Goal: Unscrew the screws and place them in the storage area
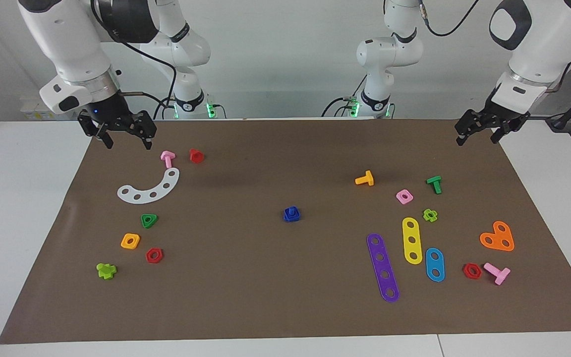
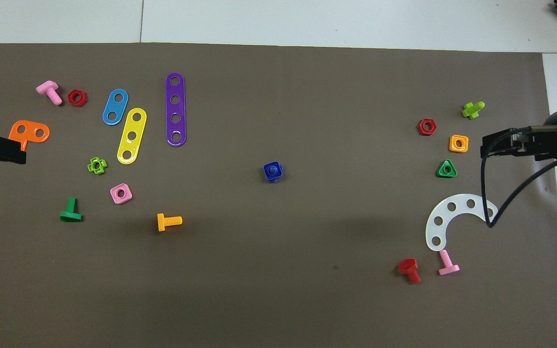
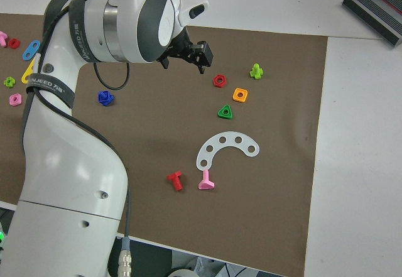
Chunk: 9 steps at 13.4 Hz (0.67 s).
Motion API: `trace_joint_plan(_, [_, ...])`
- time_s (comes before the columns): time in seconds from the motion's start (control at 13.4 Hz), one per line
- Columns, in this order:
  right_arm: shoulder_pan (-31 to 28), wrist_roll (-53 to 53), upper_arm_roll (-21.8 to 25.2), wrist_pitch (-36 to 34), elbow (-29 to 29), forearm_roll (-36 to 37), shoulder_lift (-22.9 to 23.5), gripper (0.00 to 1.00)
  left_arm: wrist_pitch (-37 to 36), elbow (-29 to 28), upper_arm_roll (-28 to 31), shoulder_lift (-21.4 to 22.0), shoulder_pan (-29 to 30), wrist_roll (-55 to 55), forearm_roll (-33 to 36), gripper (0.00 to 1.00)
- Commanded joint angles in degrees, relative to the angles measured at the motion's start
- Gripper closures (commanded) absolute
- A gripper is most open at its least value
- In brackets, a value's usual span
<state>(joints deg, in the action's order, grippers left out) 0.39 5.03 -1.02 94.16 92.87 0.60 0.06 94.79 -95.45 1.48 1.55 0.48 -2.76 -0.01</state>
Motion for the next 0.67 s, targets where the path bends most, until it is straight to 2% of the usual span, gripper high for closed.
trace_joint_plan(0.0, [-0.2, -0.8, -0.2, -0.7, -2.1, -0.7, 0.8, 0.0, -0.8, 0.4, -0.2, 0.5, -0.3, -1.2, -1.0, 0.0])
trace_joint_plan(0.3, [-0.5, -0.9, -0.2, -1.8, -3.8, -0.8, 1.0, 0.0, -0.1, -0.7, -0.9, 0.8, -1.1, -1.6, -1.0, 0.0])
trace_joint_plan(0.6, [-0.1, -0.9, -0.3, -3.4, -4.0, -0.7, 1.0, 0.0, 0.7, -2.3, -0.9, 0.4, -8.0, 1.5, -1.7, 0.05])
